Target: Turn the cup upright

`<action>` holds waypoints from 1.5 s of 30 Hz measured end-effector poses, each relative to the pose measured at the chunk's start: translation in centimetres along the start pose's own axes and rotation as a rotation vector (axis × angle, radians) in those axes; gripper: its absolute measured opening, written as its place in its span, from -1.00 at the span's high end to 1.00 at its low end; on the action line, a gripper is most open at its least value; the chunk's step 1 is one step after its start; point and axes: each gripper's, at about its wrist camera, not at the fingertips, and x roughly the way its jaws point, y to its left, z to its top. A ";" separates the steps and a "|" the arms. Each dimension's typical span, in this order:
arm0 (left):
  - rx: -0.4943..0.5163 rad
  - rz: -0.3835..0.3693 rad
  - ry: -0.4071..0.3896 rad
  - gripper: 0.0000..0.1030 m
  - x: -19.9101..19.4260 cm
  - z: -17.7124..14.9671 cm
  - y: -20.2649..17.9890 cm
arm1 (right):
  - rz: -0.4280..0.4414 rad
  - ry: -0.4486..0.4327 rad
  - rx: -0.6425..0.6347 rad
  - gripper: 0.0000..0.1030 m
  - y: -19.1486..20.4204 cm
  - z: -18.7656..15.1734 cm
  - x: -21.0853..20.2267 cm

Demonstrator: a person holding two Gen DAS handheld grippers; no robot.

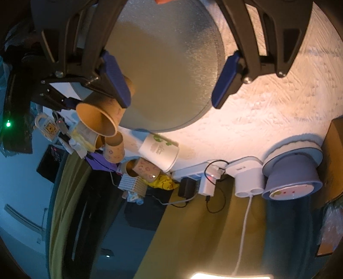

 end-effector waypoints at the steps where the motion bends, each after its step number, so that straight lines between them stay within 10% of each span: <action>1: 0.007 -0.002 0.000 -0.53 0.0 0.0 -0.1 | 0.001 0.001 0.003 -0.52 -0.1 -0.2 -0.2; 25: 0.192 -0.160 -0.224 -0.79 -5.9 -0.2 -5.0 | -0.071 -0.123 0.039 -0.52 -1.6 -2.3 -8.9; 45: 0.255 -0.137 -0.391 -0.83 -9.6 0.3 -6.1 | -0.137 -0.319 0.028 -0.52 -1.5 -1.5 -15.2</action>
